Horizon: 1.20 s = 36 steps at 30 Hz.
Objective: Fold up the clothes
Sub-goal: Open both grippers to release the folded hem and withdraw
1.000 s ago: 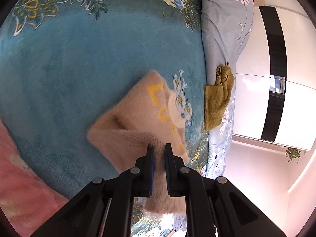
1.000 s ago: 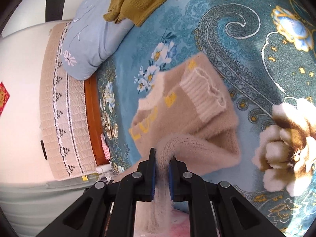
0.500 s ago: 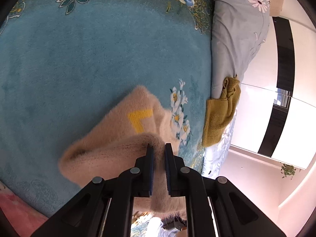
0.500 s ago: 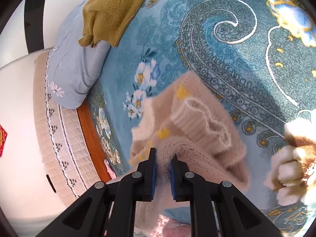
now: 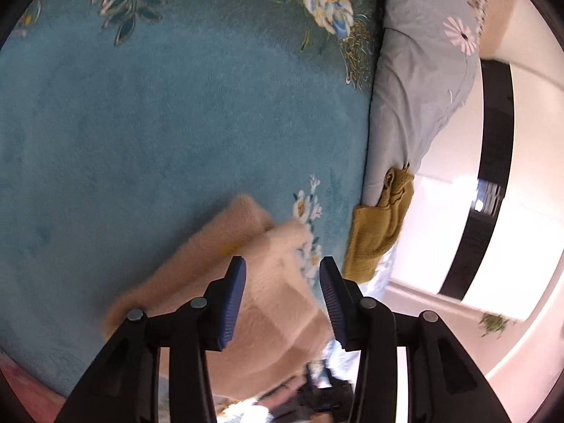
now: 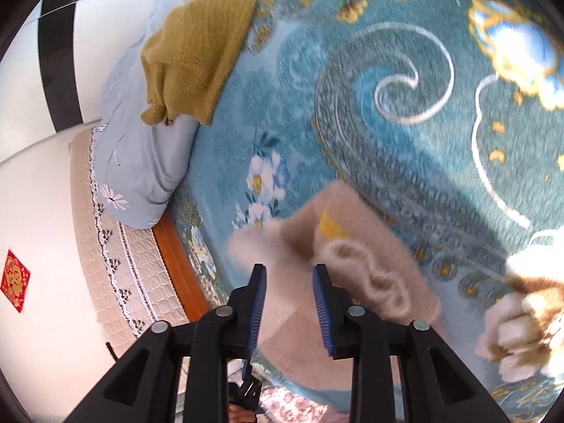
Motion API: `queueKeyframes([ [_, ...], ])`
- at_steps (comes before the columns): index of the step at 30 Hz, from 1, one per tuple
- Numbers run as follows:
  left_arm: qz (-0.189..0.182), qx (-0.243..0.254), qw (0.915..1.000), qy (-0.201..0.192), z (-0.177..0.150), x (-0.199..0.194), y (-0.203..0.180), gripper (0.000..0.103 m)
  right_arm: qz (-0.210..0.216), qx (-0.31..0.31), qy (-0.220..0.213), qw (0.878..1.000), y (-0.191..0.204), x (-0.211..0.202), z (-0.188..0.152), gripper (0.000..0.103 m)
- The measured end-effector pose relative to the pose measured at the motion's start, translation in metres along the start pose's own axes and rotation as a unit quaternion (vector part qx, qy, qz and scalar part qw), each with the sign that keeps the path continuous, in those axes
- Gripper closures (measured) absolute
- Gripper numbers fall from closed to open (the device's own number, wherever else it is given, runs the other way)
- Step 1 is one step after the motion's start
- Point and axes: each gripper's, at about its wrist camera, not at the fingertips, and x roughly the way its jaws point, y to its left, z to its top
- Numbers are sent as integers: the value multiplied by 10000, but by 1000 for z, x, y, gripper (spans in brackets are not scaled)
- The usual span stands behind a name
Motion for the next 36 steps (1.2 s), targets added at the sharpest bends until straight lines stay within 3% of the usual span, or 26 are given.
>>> queueKeyframes([
  [2, 475, 540, 9974, -34, -5, 2, -2, 49, -352, -351, -142, 9987, 2, -3, -2, 56],
  [4, 967, 1079, 9894, 43, -15, 12, -3, 47, -680, -732, -190, 9948, 3, -3, -7, 55],
  [7, 1346, 1679, 9765, 105, -31, 25, -7, 47, -900, -1263, -92, 9879, 6, 5, -20, 55],
  [14, 1578, 2297, 9604, 74, -48, 34, -19, 49, -1535, -2470, -8, 9568, 21, 25, -46, 55],
  [16, 1624, 2437, 9562, 58, -51, 33, -23, 49, -1664, -2953, -4, 9408, 32, 29, -56, 55],
  [18, 1627, 2544, 9533, 41, -54, 33, -27, 49, -1825, -3568, -95, 9161, 45, 28, -70, 55],
  [21, 1586, 2560, 9536, 25, -55, 32, -26, 49, -1891, -4025, 56, 8957, 52, 33, -81, 55],
  [23, 1573, 2532, 9545, 19, -58, 33, -25, 49, -1951, -3932, 84, 8985, 49, 37, -78, 55],
  [26, 1595, 2569, 9532, 15, -61, 32, -23, 49, -1906, -3587, 75, 9138, 39, 40, -72, 55],
  [33, 1600, 2556, 9534, -18, -67, 31, -20, 50, -1992, -3237, 63, 9249, 22, 41, -64, 55],
  [36, 1590, 2596, 9525, -57, -70, 28, -21, 54, -1774, -3070, 67, 9350, 14, 38, -62, 55],
])
